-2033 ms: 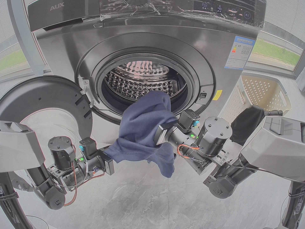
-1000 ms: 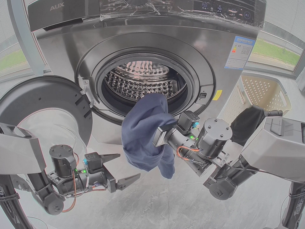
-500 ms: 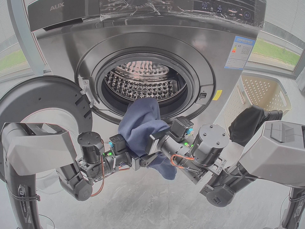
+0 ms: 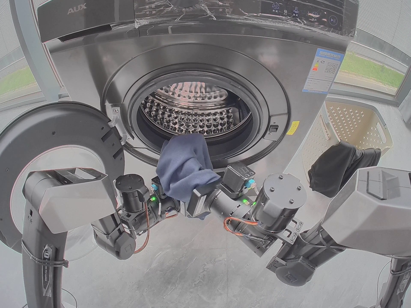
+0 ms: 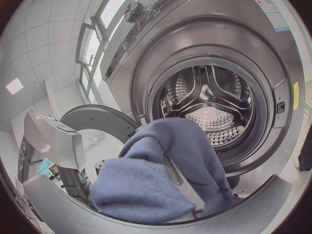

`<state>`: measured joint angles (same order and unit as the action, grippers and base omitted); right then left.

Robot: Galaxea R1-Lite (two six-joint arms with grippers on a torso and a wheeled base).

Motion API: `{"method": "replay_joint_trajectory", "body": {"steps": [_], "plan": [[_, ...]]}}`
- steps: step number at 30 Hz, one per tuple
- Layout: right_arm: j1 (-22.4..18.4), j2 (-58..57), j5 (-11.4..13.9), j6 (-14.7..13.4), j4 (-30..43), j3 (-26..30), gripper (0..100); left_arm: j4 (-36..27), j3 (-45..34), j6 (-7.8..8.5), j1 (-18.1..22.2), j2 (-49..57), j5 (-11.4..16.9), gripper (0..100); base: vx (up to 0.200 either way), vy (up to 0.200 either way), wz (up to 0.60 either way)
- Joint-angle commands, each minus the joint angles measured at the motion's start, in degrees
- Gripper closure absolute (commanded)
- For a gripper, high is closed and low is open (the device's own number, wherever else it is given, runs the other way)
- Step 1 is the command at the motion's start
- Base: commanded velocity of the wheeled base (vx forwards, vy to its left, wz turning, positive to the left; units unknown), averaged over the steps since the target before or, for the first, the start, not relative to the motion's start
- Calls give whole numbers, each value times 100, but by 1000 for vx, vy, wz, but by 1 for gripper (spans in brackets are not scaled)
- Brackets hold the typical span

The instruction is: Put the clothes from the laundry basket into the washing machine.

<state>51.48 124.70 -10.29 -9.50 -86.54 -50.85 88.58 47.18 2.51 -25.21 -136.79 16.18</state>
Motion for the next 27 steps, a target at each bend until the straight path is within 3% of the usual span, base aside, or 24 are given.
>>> {"method": "replay_joint_trajectory", "body": {"steps": [1,11,19,27], "plan": [[20,-7,1,-8,-3,5,100,10,169,-58,-1,-120,-71,100,0,0,0],[-182,-95,-43,-96,-82,136,100,19,582,-471,78,-32,-352,100,0,0,0],[-982,-156,-79,-149,-29,260,100,19,-51,-515,201,671,-414,100,0,0,0],[-1070,11,-79,-158,-21,409,100,19,-692,-717,166,1541,-563,100,0,0,0]]}}
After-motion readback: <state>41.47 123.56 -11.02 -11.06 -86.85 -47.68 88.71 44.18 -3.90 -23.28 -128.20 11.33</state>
